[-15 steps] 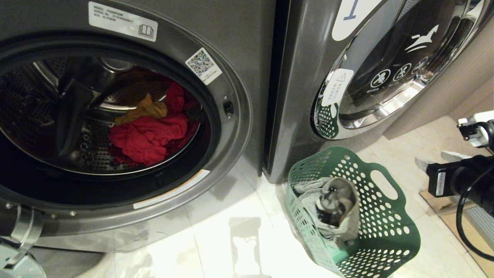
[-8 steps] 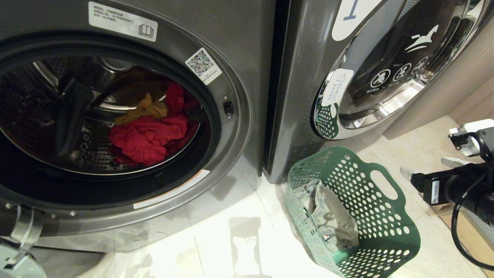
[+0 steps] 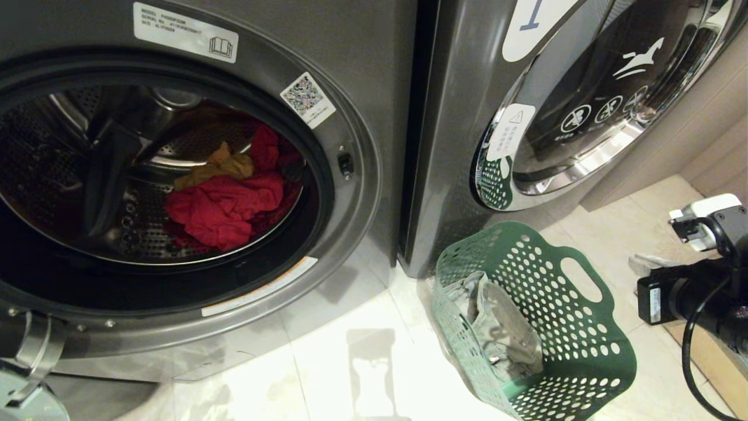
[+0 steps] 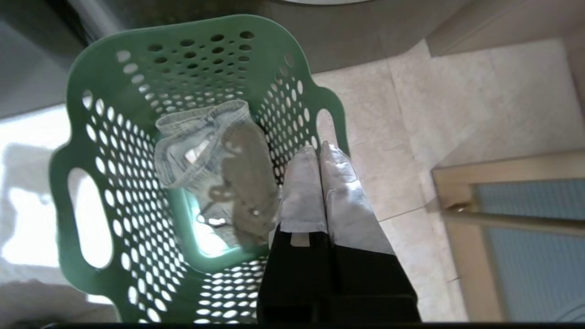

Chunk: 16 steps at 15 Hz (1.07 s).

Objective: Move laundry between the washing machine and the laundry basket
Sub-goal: Pick a cloth and place it into the basket

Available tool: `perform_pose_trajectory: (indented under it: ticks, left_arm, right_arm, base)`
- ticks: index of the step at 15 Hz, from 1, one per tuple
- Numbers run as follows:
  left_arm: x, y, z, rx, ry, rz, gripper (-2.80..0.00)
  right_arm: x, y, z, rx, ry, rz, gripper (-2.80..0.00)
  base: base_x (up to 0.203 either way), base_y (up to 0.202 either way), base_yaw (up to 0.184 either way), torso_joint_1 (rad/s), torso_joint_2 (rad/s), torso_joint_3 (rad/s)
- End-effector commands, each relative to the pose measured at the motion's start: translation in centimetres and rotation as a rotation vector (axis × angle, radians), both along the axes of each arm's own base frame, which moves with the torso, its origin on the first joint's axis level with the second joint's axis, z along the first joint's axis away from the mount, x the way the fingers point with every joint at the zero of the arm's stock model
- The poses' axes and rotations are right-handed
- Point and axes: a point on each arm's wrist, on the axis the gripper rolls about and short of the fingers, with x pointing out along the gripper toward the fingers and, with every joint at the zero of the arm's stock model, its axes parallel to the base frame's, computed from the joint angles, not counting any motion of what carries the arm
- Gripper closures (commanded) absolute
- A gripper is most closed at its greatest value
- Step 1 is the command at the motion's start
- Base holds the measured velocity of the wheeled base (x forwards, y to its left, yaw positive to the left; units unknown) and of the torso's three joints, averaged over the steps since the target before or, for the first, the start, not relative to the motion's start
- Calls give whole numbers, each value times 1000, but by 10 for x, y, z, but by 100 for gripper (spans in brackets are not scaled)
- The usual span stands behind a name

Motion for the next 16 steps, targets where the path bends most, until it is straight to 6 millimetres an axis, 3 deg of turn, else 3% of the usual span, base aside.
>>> perform_pose_trajectory:
  ticks: [1,11,16]
  left_arm:
    - [3,0,-11,0,39,0,0]
    - [3,0,-11,-2,38,0,0]
    - [3,0,-11,0,39,0,0]
  right_arm:
    - [2,1,-2,-11,9,1,0]
    - [0,0,-6,-22,23,2,0]
    - [-7,-2,-9,-19,10,1,0]
  base:
    - [0,0,0,0,0,0]
    - [0,0,0,0,0,0]
    - [0,-12,128,4,2,2]
